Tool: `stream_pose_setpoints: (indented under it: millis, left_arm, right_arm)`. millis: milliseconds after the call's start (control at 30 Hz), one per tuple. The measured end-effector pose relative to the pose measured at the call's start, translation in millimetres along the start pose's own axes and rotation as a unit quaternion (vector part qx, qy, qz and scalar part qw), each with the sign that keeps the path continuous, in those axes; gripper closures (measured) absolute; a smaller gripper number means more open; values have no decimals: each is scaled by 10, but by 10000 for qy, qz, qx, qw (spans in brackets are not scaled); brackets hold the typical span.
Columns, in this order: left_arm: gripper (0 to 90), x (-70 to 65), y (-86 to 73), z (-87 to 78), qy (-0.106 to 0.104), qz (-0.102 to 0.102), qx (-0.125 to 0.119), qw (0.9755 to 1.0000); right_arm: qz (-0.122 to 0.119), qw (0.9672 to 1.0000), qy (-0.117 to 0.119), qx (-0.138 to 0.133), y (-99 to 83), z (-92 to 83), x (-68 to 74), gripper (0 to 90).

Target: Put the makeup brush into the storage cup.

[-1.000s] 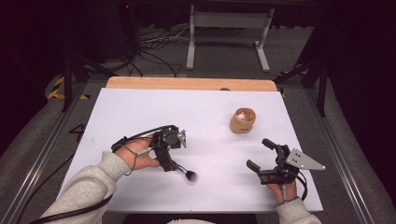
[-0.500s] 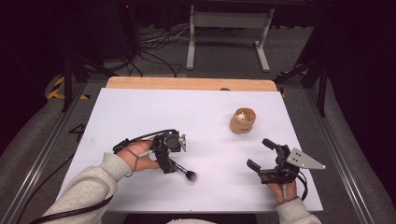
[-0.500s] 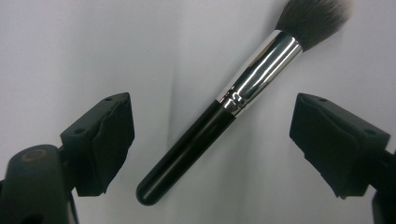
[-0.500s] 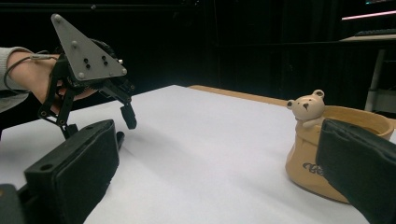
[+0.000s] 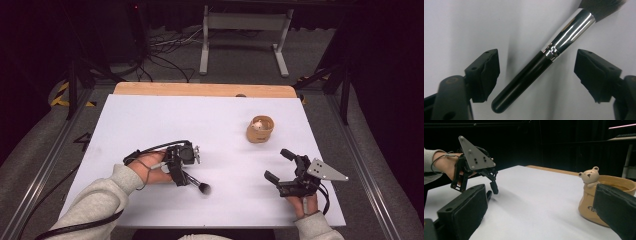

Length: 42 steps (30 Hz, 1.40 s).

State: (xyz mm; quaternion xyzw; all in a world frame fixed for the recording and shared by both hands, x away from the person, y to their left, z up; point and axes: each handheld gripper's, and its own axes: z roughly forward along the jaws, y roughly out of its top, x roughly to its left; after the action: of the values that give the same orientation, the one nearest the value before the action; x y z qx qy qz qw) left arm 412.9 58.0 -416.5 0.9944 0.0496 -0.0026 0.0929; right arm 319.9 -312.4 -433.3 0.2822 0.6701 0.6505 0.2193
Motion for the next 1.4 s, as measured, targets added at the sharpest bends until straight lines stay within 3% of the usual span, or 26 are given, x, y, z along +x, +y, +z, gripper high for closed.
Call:
stream_pose_setpoints:
  millis: [200,433,500,700,1067,1133,1300,1400]
  left_arm:
    - [261,2,0,31,88,58,128,9999]
    - [305,8,-8,65,13,60,87,9999]
    - [312,12,7,75,-62,28,203,9998]
    - [422,6,13,84,-14,9,247,9997]
    - [630,18,-6,44,-299,-39,324,9990]
    - [726,2,-6,34,-326,-40,378,9987]
    - [741,-9,-19,7,-405,-200,266,9986]
    - [742,-20,-20,-47,-370,-157,195,9990]
  right_arm:
    - [17,10000,49,11,-6,9,2,0]
    - [52,10000,67,8,-12,5,0,0]
    - [69,9999,82,10,-13,5,0,0]
    - [157,9998,136,57,-30,10,-8,0]
    - [323,9991,248,77,-56,14,-25,5]
    - [403,9988,246,92,-71,15,-41,5]
    - [396,9988,252,112,-71,14,-40,6]
    - [375,9988,265,142,-73,21,-34,7]
